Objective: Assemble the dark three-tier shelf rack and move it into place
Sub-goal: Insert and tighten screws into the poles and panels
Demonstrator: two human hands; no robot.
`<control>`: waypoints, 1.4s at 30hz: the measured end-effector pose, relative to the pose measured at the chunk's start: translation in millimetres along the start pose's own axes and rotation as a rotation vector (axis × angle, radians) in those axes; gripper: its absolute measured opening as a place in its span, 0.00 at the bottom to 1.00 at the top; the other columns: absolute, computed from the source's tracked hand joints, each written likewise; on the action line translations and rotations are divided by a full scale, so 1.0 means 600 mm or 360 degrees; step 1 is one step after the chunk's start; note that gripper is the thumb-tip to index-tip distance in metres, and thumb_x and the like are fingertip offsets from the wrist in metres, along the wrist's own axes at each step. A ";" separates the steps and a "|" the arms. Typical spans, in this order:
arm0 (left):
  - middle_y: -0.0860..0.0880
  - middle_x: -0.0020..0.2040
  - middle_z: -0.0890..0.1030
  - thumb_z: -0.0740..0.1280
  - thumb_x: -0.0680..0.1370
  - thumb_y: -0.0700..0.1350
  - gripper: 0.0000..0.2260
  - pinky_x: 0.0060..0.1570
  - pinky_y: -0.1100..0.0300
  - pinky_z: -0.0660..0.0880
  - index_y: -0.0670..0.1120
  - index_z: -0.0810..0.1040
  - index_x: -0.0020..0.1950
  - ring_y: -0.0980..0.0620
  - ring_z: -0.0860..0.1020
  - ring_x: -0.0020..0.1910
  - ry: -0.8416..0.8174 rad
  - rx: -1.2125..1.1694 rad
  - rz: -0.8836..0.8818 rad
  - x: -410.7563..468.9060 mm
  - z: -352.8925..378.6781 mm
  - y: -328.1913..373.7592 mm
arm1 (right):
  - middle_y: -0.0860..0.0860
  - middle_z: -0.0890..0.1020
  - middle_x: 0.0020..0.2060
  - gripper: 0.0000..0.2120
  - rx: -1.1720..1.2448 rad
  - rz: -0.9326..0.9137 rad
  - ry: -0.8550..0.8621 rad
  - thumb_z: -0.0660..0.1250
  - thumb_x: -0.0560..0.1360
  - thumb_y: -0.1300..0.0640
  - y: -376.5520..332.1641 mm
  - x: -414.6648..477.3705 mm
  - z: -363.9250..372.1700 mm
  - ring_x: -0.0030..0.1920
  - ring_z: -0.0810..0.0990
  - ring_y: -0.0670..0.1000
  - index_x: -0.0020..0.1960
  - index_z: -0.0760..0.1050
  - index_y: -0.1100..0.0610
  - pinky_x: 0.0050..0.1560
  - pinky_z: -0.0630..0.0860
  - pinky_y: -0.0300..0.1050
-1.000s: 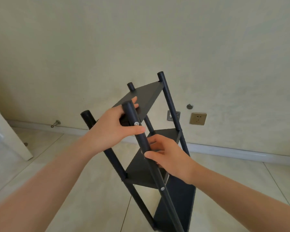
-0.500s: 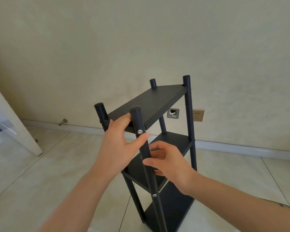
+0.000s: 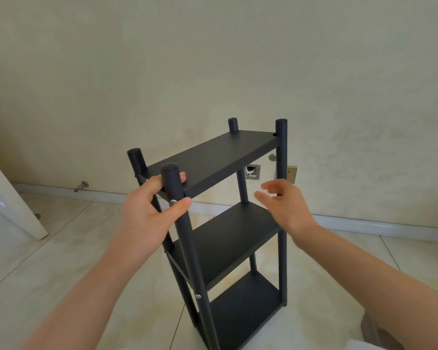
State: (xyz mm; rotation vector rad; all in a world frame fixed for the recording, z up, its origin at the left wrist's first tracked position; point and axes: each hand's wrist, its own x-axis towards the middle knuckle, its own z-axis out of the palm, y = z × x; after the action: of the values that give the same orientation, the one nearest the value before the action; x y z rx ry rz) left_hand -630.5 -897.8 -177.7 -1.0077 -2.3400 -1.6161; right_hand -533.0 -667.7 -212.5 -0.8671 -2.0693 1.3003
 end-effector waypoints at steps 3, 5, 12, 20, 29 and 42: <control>0.75 0.54 0.79 0.75 0.76 0.41 0.16 0.48 0.86 0.62 0.63 0.81 0.54 0.78 0.72 0.57 -0.0015 -0.0042 0.0015 0.003 -0.005 -0.012 | 0.55 0.72 0.65 0.25 -0.0074 0.0153 0.0212 0.69 0.78 0.49 0.030 0.042 -0.025 0.61 0.74 0.55 0.70 0.66 0.56 0.61 0.73 0.51; 0.76 0.54 0.78 0.74 0.76 0.41 0.16 0.49 0.86 0.63 0.62 0.81 0.55 0.79 0.72 0.57 -0.0031 -0.0061 0.0028 0.004 -0.007 -0.016 | 0.57 0.68 0.70 0.29 -0.0111 0.0278 0.0203 0.67 0.79 0.49 0.046 0.061 -0.035 0.66 0.72 0.59 0.74 0.60 0.56 0.65 0.71 0.54; 0.75 0.54 0.79 0.74 0.76 0.43 0.16 0.54 0.74 0.64 0.64 0.81 0.55 0.79 0.71 0.58 -0.0046 -0.0110 0.0019 0.002 -0.005 -0.019 | 0.54 0.75 0.61 0.19 -0.0115 0.0223 0.0101 0.58 0.83 0.56 0.068 0.078 -0.017 0.54 0.76 0.56 0.73 0.60 0.56 0.56 0.74 0.51; 0.63 0.70 0.74 0.73 0.77 0.42 0.18 0.54 0.84 0.60 0.64 0.78 0.59 0.70 0.64 0.72 0.0032 -0.0068 -0.0001 0.010 -0.012 -0.015 | 0.55 0.76 0.49 0.06 -0.0269 0.0057 0.0148 0.53 0.84 0.61 0.088 0.052 -0.028 0.43 0.75 0.54 0.60 0.59 0.55 0.42 0.72 0.48; 0.66 0.62 0.77 0.71 0.79 0.41 0.15 0.50 0.87 0.60 0.54 0.80 0.64 0.84 0.67 0.56 0.0056 -0.0057 -0.0034 0.031 -0.004 -0.024 | 0.52 0.75 0.53 0.11 -0.0229 0.0084 0.0142 0.56 0.84 0.61 0.096 -0.006 -0.078 0.51 0.78 0.57 0.65 0.60 0.53 0.48 0.76 0.49; 0.71 0.55 0.75 0.71 0.79 0.47 0.14 0.56 0.75 0.64 0.61 0.75 0.62 0.72 0.73 0.55 0.0107 0.0018 -0.0106 0.035 0.015 -0.034 | 0.48 0.75 0.50 0.13 -0.0092 0.0081 -0.0027 0.60 0.82 0.61 0.098 -0.095 -0.133 0.52 0.80 0.57 0.62 0.60 0.50 0.56 0.80 0.58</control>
State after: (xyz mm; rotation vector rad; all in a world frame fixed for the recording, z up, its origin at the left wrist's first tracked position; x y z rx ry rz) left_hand -656.2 -884.5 -187.8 -0.8679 -2.3596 -1.6312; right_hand -424.7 -646.1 -241.4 -0.9427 -2.1201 1.2843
